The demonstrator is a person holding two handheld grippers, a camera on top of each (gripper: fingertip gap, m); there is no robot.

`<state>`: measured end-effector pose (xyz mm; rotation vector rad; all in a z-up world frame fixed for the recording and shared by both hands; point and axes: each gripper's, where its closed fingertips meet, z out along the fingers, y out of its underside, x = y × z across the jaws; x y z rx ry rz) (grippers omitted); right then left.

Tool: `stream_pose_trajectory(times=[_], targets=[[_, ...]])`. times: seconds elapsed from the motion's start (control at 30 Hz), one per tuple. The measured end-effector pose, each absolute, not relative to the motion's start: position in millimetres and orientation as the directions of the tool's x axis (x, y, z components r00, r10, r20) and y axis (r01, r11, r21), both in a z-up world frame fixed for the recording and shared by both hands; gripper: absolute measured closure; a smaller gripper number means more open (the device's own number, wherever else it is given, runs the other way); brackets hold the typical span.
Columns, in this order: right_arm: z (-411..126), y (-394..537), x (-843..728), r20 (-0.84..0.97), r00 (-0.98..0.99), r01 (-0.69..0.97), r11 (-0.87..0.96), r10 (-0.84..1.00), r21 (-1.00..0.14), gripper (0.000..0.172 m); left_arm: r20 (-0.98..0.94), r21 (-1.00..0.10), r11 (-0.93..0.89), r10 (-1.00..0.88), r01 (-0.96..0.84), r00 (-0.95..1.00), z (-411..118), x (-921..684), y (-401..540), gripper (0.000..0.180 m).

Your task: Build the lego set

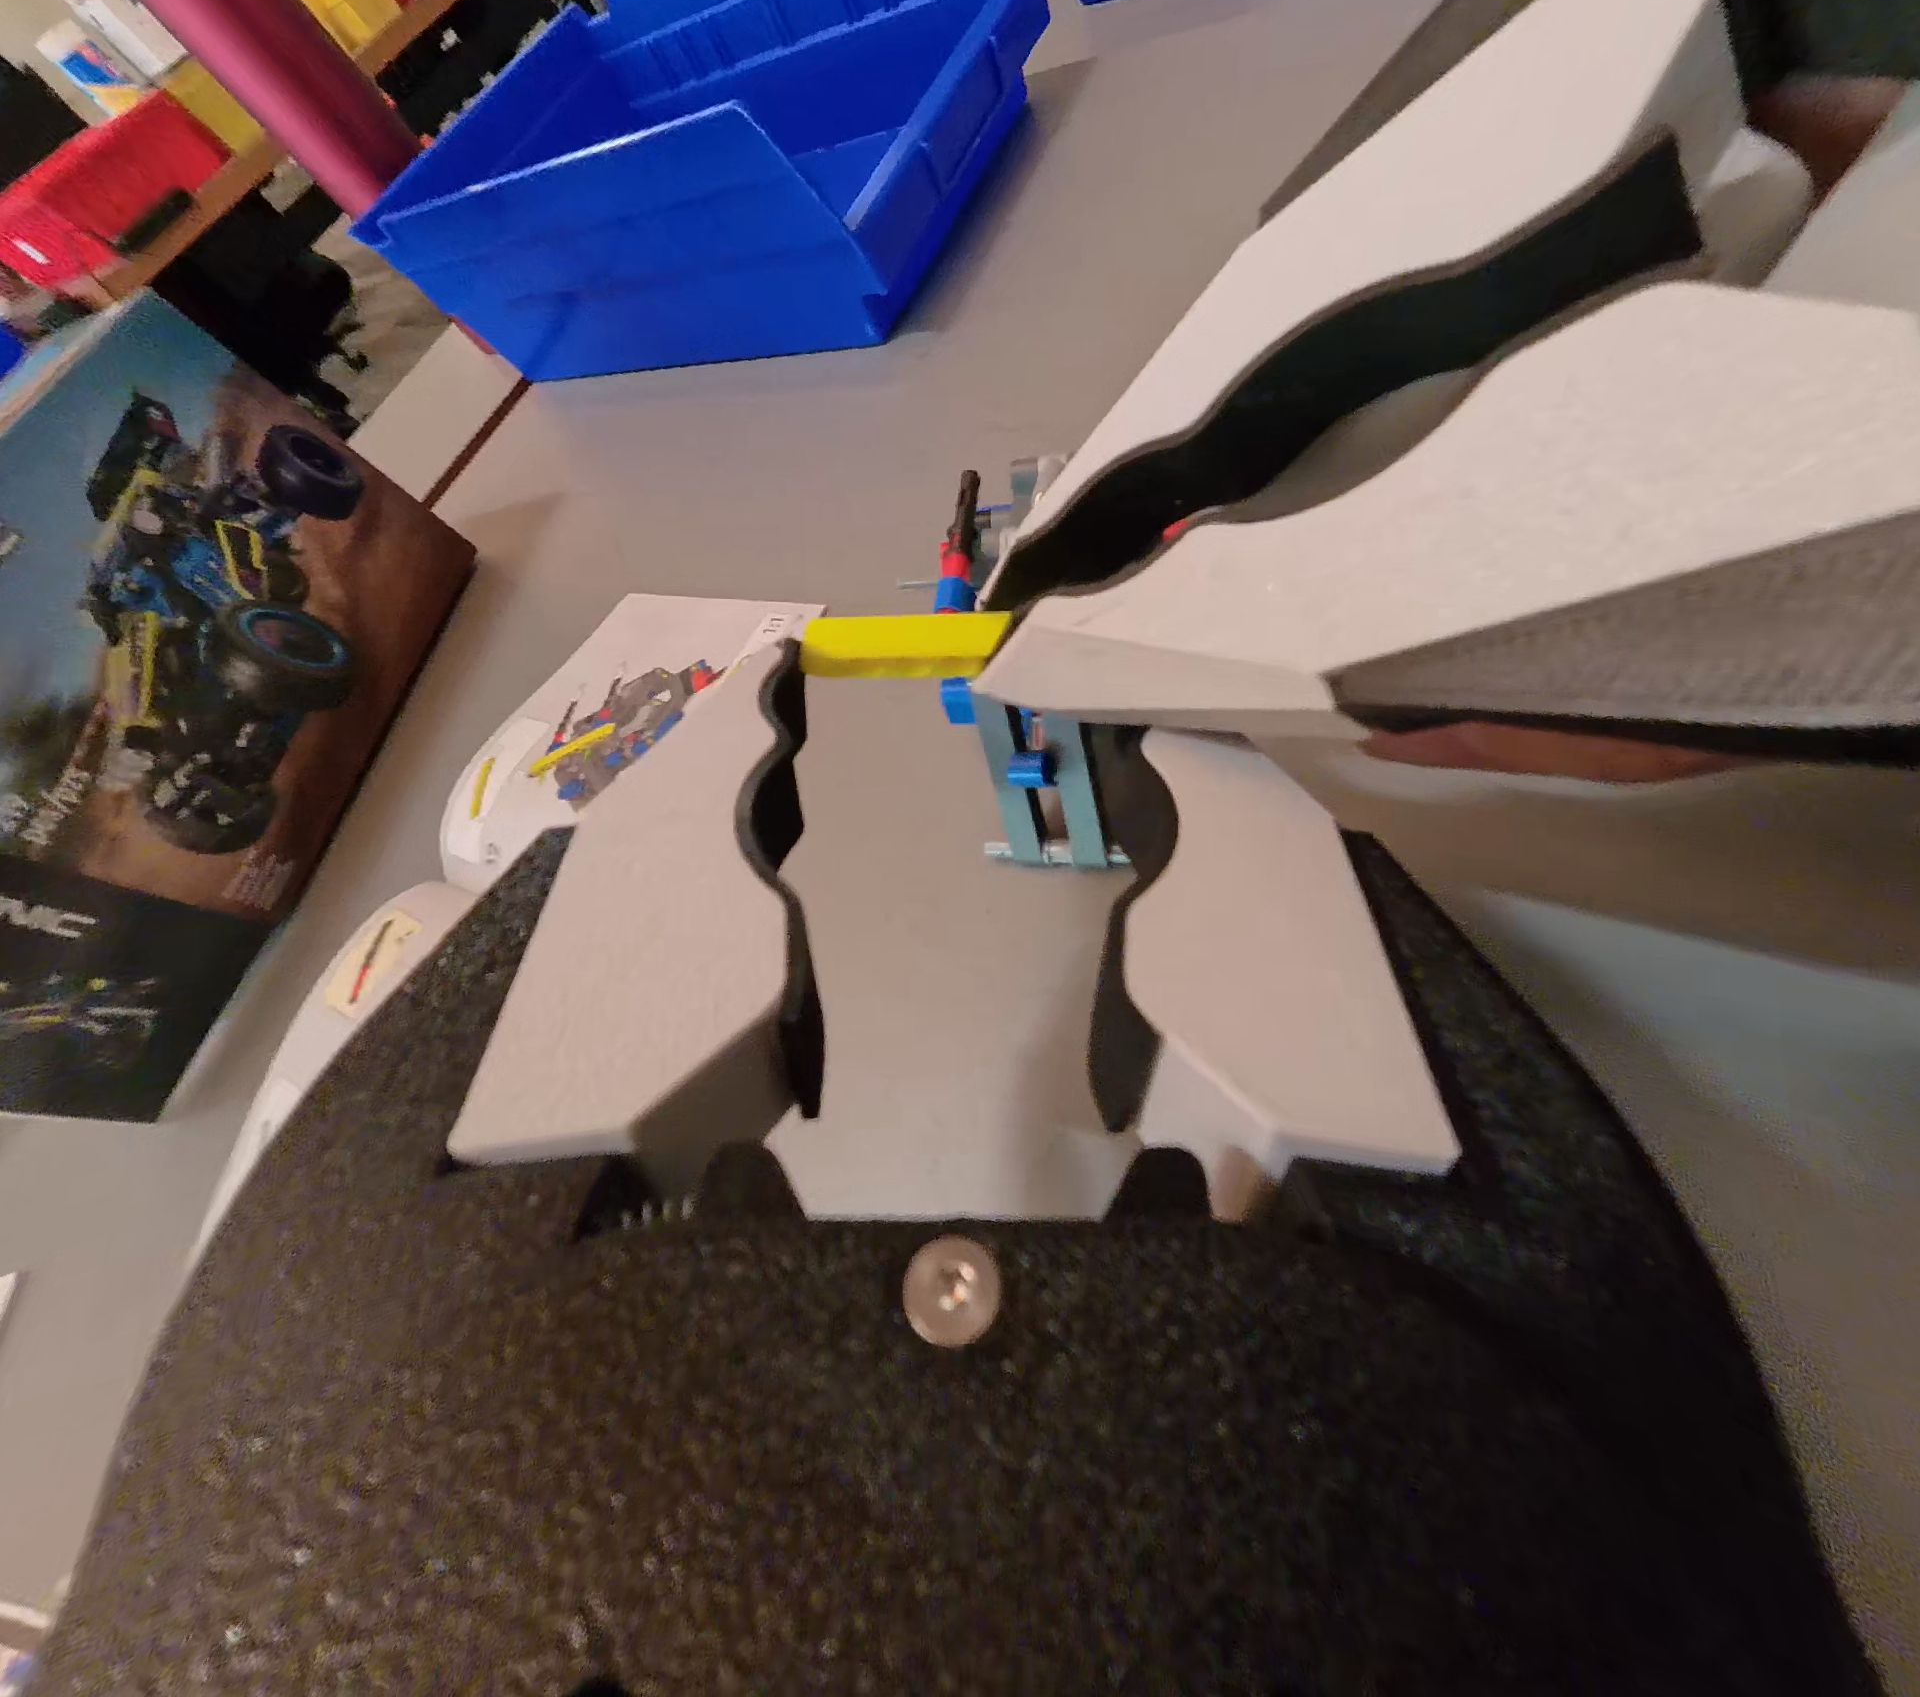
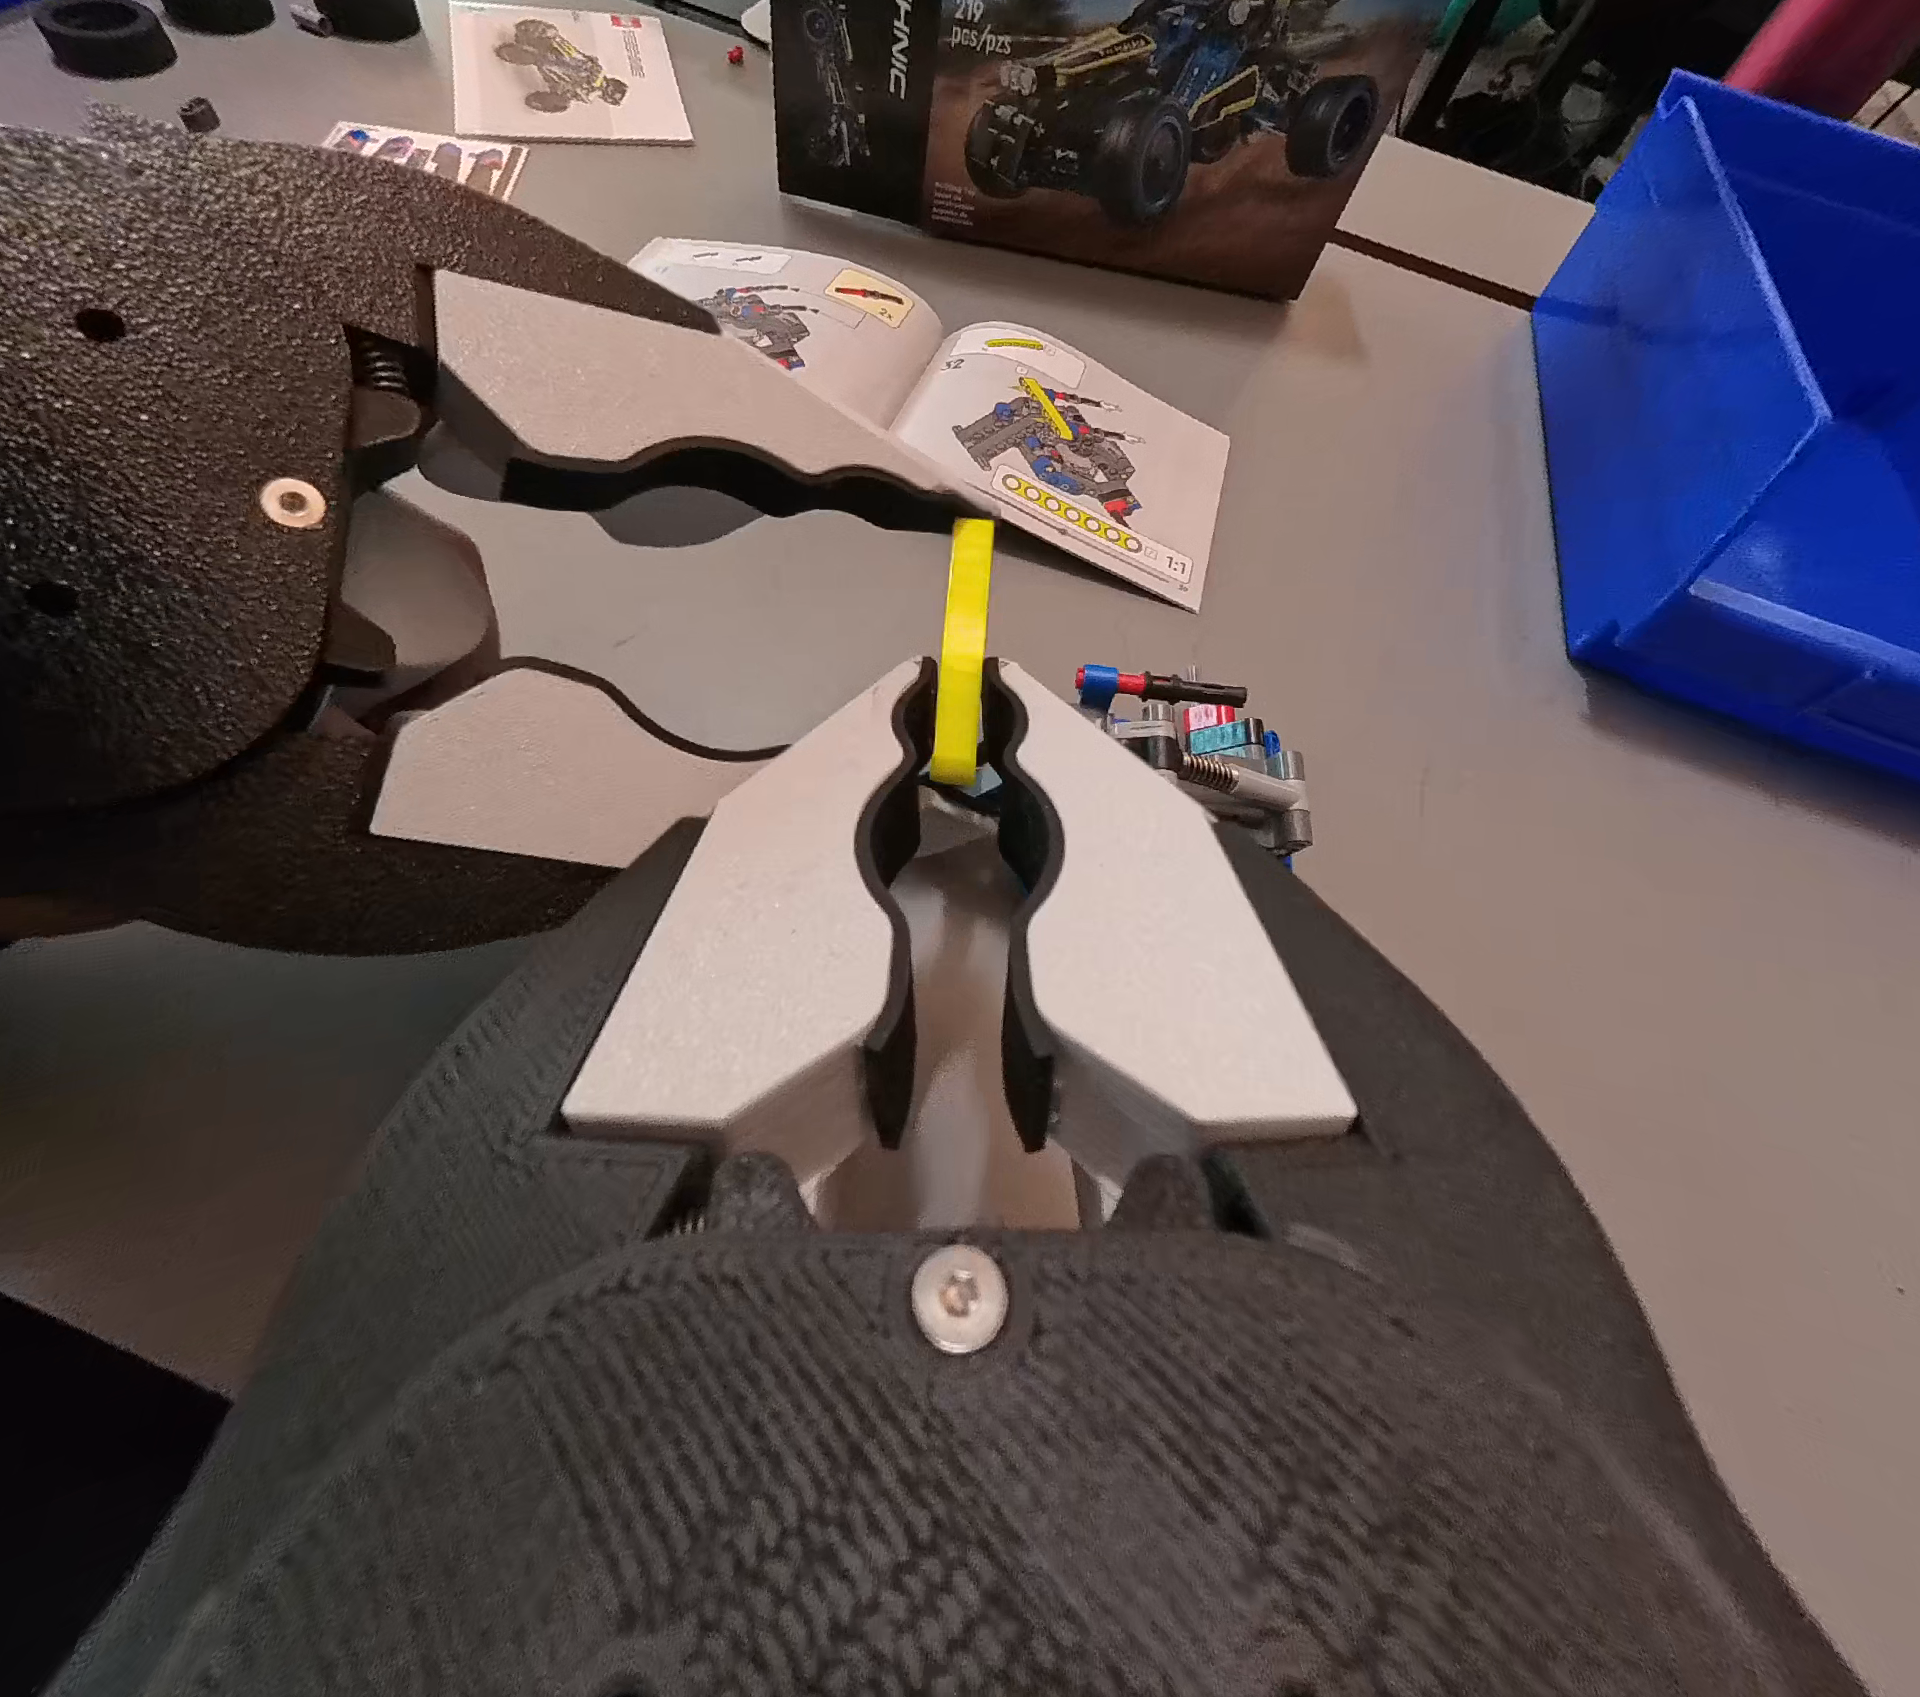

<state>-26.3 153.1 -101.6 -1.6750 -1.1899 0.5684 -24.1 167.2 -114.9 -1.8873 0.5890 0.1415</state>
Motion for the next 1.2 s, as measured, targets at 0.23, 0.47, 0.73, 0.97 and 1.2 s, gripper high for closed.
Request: stream_pose_trajectory(times=[0.23,0.47,0.73,0.97,1.2], targets=[[-99,153,-26,0.116,0.391,0.425,-0.068,0.913,-0.903,0.161,-0.397,-0.848,-0.217,-0.345,-0.484,0.850,-109,-20,167,0.124],[-106,156,-25,0.143,0.401,0.463,-0.066,0.905,-0.884,0.165,-0.422,-0.819,-0.230,-0.379,-0.525,0.824,-115,-16,168,0.123],[-109,158,-18,0.208,0.391,0.509,-0.022,0.897,-0.861,0.164,-0.383,-0.843,-0.221,-0.395,-0.491,0.835,-120,-14,171,0.123],[-107,183,5,0.126,0.461,0.449,-0.108,0.878,-0.887,0.103,-0.267,-0.906,-0.206,-0.399,-0.370,0.877,-127,-19,182,0.124],[-116,197,6,0.044,0.469,0.418,-0.178,0.882,-0.891,0.095,-0.286,-0.889,-0.218,-0.424,-0.404,0.859,-132,-18,189,0.124]])
